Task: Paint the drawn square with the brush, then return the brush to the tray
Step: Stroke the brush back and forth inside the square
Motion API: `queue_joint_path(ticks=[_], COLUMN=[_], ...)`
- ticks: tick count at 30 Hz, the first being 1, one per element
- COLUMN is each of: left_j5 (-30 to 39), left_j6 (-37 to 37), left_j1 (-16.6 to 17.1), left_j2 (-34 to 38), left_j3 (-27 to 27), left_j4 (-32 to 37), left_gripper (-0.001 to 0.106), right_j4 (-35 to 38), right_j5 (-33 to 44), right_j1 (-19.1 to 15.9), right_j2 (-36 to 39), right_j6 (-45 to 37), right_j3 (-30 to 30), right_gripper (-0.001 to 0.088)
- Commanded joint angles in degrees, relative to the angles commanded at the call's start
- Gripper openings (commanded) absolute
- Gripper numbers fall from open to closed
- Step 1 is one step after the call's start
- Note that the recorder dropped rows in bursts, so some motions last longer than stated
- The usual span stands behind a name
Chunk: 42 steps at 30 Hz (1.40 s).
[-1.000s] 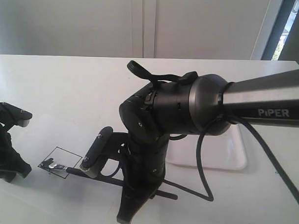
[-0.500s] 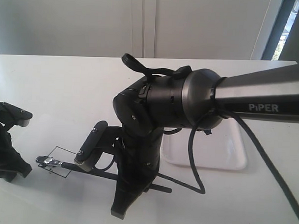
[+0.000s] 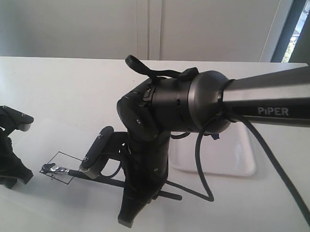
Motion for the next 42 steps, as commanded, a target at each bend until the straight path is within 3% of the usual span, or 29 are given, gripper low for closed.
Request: queue_joint_path(ticks=[8, 14, 28, 37, 42], left_j5=[0.0, 0.0, -0.2, -0.2, -0.2], left_j6=[0.0, 0.0, 0.0, 0.0, 0.0], left_j1=[0.0, 0.0, 0.0, 0.0, 0.0], left_j2=[0.0, 0.0, 0.0, 0.0, 0.0], left_j3=[0.0, 0.0, 0.0, 0.0, 0.0], left_j4=[0.0, 0.0, 0.0, 0.0, 0.0], left_gripper=[0.047, 0.047, 0.047, 0.047, 0.047], right_j4=[-0.8, -5.3, -5.6, 1.7, 2.1], right_j5=[-0.9, -1.1, -0.3, 2.4, 2.4], right_j1=[-0.2, -0.2, -0.2, -0.2, -0.2], right_j2=[0.1, 0.1, 0.1, 0.1, 0.1], right_j6=[1.2, 3.8, 4.4, -3.3, -2.1], right_j3=[0.0, 0.0, 0.0, 0.0, 0.0], right_gripper=[0.0, 0.0, 0.0, 0.0, 0.0])
